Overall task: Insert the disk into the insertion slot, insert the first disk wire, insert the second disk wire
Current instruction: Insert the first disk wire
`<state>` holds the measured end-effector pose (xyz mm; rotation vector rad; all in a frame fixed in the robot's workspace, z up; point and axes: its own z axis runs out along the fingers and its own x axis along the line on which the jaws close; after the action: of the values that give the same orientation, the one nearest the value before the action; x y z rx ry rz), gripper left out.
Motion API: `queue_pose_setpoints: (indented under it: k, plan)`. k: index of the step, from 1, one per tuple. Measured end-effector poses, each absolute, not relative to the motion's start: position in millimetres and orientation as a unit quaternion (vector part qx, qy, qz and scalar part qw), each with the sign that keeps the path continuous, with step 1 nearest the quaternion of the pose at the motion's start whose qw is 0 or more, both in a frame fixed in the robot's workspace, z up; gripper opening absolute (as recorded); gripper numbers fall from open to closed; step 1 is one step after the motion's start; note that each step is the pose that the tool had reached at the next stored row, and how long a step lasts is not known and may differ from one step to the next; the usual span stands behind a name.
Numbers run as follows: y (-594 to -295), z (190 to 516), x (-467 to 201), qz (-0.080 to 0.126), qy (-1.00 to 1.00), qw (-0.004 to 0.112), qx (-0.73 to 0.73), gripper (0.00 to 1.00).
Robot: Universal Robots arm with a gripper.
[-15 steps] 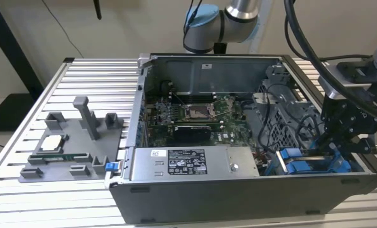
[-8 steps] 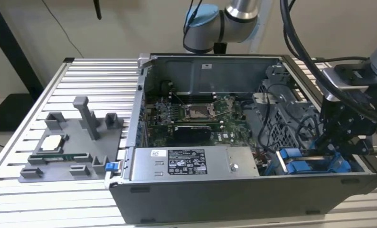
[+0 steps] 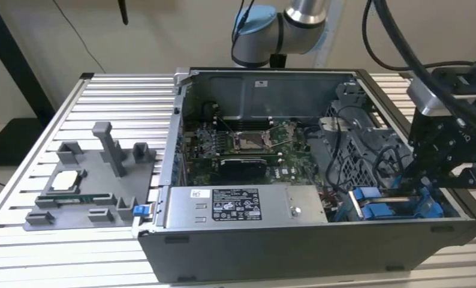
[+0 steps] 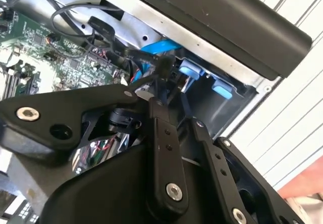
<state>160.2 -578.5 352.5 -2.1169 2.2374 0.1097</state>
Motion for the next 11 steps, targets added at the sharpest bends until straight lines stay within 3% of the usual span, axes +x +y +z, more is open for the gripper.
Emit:
queue_pose_setpoints:
  k: [11]
  plan:
    - [-572,374,160,0.035,0.726,0.030,-0.687,1.00]
